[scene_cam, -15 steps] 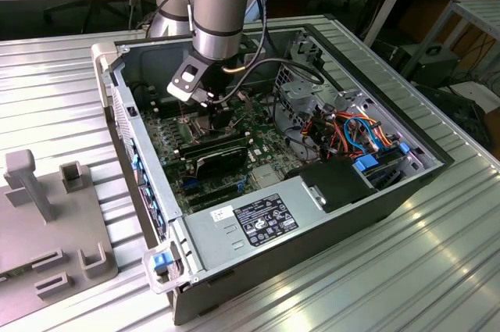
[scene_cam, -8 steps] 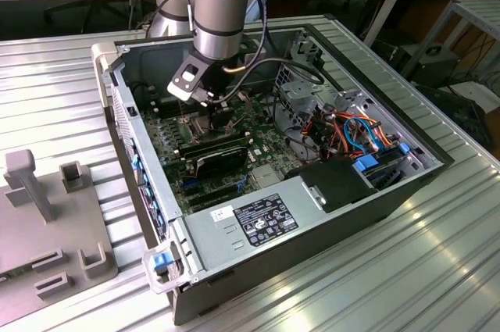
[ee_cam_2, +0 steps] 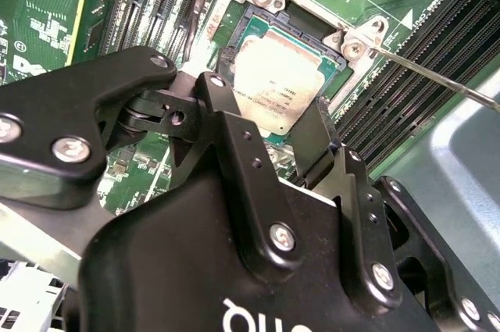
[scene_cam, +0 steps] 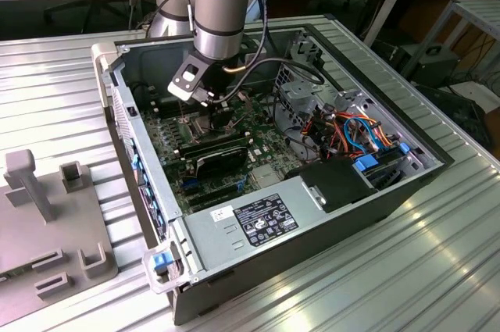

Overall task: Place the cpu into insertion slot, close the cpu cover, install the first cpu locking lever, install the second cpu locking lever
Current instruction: 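Place the cpu into insertion slot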

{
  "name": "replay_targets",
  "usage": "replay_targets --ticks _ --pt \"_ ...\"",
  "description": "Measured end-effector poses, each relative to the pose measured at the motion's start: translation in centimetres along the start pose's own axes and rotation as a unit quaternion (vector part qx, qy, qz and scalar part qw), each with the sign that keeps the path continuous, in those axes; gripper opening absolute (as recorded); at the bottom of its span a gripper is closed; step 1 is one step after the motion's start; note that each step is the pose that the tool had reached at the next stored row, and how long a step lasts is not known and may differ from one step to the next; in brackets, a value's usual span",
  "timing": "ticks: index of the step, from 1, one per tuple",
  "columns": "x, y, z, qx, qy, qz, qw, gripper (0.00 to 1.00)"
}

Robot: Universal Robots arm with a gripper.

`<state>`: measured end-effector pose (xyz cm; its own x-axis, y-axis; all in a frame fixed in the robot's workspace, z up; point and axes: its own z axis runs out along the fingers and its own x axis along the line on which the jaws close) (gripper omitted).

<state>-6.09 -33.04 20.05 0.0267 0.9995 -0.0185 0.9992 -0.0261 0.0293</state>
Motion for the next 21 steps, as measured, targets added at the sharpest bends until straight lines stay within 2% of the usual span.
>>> replay_targets --ticks 8,10,11,15,21 --pt "0.00 0.00 0.00 -0.0001 0.0001 0.000 1.00000 0.53" --pt "0.00 0.01 0.01 -0.0002 0.0001 0.000 1.00000 0.55" --pt "0.00 0.00 0.01 -0.0001 0.0001 0.000 1.00000 0.61" --pt "0.00 0.00 -0.02 0.0000 -0.0001 0.000 1.00000 0.61" --pt "-0.01 0.01 -0.56 0.0002 0.0000 0.000 1.00000 0.61"
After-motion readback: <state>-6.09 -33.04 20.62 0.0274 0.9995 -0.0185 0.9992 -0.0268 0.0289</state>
